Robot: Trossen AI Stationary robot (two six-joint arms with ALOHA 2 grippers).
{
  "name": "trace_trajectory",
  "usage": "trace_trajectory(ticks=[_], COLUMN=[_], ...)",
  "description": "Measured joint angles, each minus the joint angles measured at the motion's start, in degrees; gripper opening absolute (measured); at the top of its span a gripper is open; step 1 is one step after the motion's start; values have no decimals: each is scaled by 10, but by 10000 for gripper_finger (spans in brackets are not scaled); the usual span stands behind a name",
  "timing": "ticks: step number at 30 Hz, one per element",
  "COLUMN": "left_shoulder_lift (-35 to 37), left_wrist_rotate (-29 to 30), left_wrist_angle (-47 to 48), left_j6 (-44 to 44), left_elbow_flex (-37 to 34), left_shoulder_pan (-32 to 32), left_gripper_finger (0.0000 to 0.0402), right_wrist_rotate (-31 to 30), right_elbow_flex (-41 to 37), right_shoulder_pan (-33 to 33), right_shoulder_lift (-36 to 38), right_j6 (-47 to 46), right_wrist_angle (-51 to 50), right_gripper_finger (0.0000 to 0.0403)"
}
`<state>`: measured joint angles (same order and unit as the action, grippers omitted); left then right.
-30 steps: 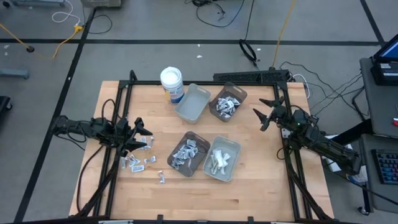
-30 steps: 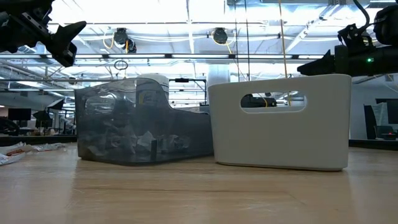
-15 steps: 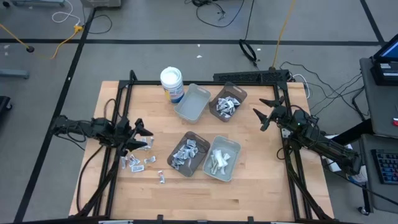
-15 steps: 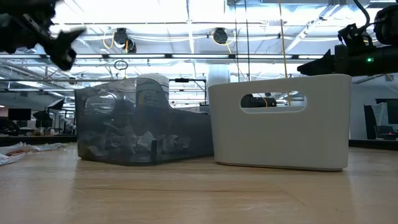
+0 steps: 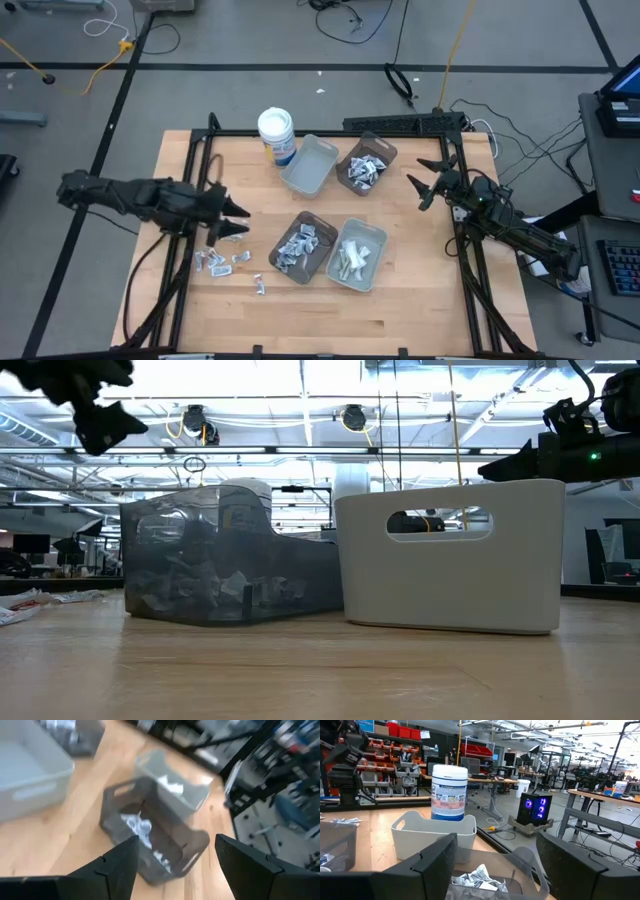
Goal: Pick & Place First Aid Supplies
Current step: Put the orange ointment pack into the top gray bin
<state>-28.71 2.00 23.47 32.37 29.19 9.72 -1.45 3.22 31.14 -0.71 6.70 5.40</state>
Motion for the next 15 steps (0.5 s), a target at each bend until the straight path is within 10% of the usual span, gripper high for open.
trace_trajectory(ticks=[15], left_shoulder_lift=[-279], left_wrist_rotate=[-105], left_wrist_angle=[204], left_j6=[219], left_elbow_flex=[241], left_shoulder_pan=[-47], left_gripper_finger=[267], right_wrist_rotate=[0], right_elbow_flex=[0], right_shoulder_pan=[0], right_shoulder_lift=[0], right_j6=[0], right_wrist_angle=[0], right_gripper_finger=[267])
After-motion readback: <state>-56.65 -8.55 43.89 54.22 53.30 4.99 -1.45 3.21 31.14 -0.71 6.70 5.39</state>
